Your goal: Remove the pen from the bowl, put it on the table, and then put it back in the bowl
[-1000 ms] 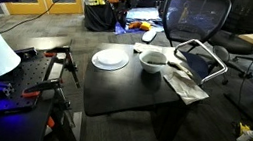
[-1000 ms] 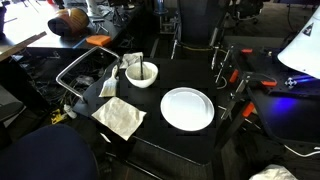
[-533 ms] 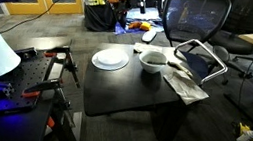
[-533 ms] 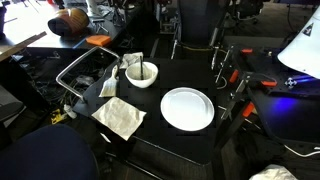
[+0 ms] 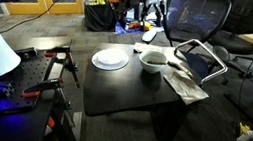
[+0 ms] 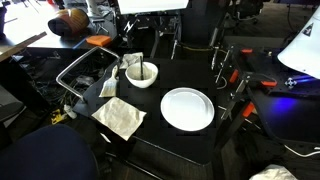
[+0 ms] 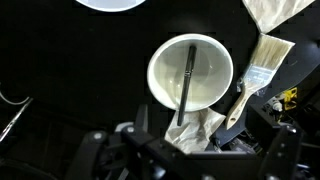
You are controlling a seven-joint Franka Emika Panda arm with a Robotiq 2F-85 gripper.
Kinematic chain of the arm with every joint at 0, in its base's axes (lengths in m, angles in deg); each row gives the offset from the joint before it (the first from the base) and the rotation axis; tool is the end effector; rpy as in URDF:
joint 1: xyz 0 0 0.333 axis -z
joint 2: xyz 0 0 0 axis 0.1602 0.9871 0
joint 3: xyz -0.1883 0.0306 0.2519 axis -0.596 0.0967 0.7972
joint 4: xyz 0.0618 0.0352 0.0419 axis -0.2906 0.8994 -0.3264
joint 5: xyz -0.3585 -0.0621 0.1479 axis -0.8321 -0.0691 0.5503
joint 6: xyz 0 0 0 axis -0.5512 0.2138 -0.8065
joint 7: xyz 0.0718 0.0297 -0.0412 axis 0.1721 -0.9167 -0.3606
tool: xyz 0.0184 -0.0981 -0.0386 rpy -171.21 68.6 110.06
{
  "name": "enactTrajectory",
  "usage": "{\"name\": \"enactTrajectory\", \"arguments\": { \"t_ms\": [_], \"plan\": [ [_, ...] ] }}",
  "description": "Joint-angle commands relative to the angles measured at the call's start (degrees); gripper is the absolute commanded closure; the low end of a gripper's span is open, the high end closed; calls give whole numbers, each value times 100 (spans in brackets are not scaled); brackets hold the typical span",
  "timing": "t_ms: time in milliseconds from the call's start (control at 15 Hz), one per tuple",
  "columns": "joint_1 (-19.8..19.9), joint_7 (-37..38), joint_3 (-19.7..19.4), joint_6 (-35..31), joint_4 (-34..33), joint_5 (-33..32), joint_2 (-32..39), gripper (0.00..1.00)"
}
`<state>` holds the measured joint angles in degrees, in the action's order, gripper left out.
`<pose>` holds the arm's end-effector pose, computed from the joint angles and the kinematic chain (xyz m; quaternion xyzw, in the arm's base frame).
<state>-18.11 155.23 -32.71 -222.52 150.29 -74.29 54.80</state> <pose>0.5411 0.0924 0.2328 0.8423 -0.5284 0.0947 0.0491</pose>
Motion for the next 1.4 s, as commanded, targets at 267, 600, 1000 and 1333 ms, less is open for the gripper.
{"name": "enactTrajectory", "arguments": {
  "t_ms": [267,600,1000,1333],
  "plan": [
    [-396,93,-480,-315,-486,76,809,0],
    [-497,53,-729,-216,-867,100,1207,0],
    [-529,10,-790,-202,-1077,299,1582,0],
    [-554,-29,-822,-192,-1148,497,1774,32]
  ]
}}
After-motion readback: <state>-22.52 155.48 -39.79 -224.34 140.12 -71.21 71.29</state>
